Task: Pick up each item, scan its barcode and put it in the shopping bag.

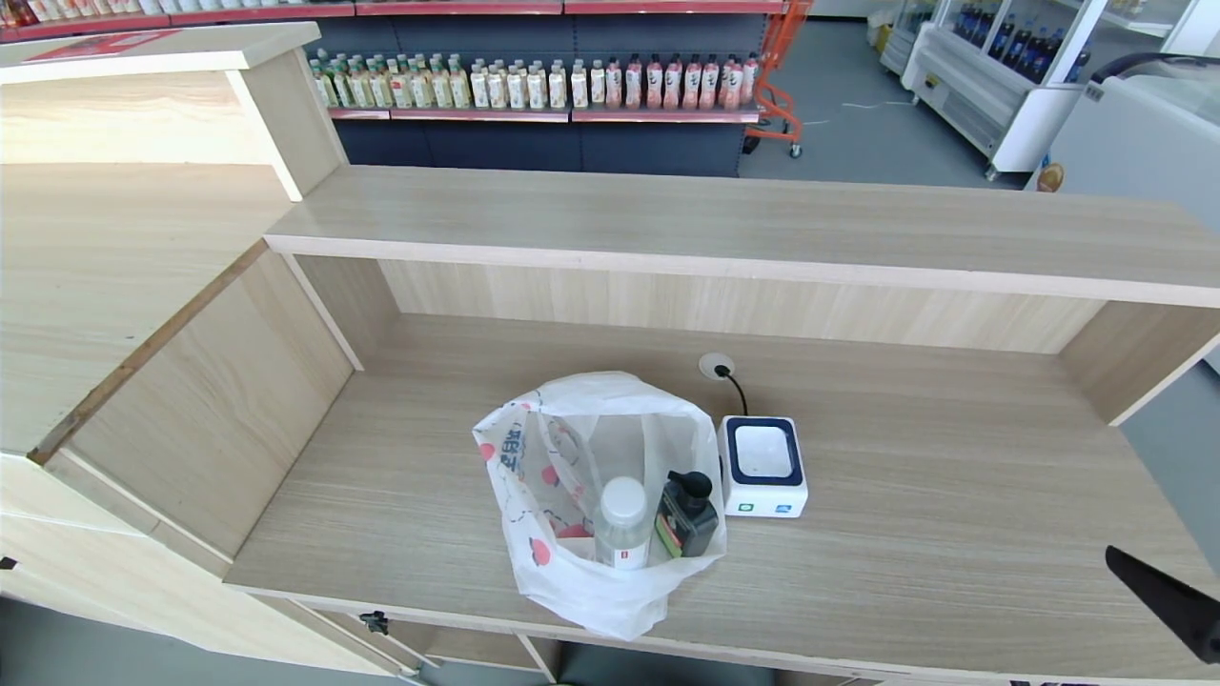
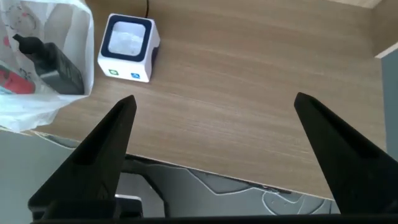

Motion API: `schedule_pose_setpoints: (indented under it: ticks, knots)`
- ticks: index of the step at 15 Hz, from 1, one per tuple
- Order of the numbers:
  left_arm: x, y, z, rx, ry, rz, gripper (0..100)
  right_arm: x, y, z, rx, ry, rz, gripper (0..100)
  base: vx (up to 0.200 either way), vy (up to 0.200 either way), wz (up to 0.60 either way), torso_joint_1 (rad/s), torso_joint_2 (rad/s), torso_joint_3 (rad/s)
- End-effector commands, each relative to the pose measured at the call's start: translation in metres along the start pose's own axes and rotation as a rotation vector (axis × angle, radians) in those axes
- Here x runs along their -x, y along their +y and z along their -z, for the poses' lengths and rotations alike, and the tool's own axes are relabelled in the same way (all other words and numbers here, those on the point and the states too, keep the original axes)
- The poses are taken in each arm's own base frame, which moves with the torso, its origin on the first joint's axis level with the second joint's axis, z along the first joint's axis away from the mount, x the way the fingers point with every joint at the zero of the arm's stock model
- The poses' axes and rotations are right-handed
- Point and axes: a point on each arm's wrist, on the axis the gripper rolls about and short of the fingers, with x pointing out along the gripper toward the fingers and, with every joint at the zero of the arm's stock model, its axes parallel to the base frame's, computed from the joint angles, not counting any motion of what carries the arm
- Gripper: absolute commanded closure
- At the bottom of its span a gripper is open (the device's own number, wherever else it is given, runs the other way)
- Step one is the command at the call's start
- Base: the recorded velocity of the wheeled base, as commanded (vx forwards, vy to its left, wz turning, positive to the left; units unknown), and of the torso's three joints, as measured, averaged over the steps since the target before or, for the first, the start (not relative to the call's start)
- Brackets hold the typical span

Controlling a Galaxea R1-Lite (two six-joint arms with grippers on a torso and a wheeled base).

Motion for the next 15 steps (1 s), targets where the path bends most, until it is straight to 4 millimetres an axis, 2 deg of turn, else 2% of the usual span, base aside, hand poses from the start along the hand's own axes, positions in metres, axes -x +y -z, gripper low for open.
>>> schedule_pose_setpoints:
  ticks: [1, 3, 9, 15]
  knots:
    - [0.000, 0.000, 0.000, 0.000, -0.001, 0.000, 0, 0.026, 0.007, 0.030, 0.023, -0.065, 0.063, 0, 0.000, 0.000, 0.00, 0.000, 0.00, 0.000]
    - [0.000, 0.000, 0.000, 0.000, -0.001, 0.000, 0, 0.039, 0.012, 0.057, 0.046, -0.082, 0.125, 0, 0.000, 0.000, 0.00, 0.000, 0.00, 0.000]
    - [0.000, 0.000, 0.000, 0.000, -0.001, 0.000, 0, 0.069, 0.020, 0.093, 0.029, -0.121, 0.132, 0, 0.000, 0.000, 0.00, 0.000, 0.00, 0.000]
    - [0.000, 0.000, 0.000, 0.000, -0.001, 0.000, 0, 0.075, 0.021, 0.097, -0.008, -0.208, 0.117, 0, 0.000, 0.000, 0.00, 0.000, 0.00, 0.000]
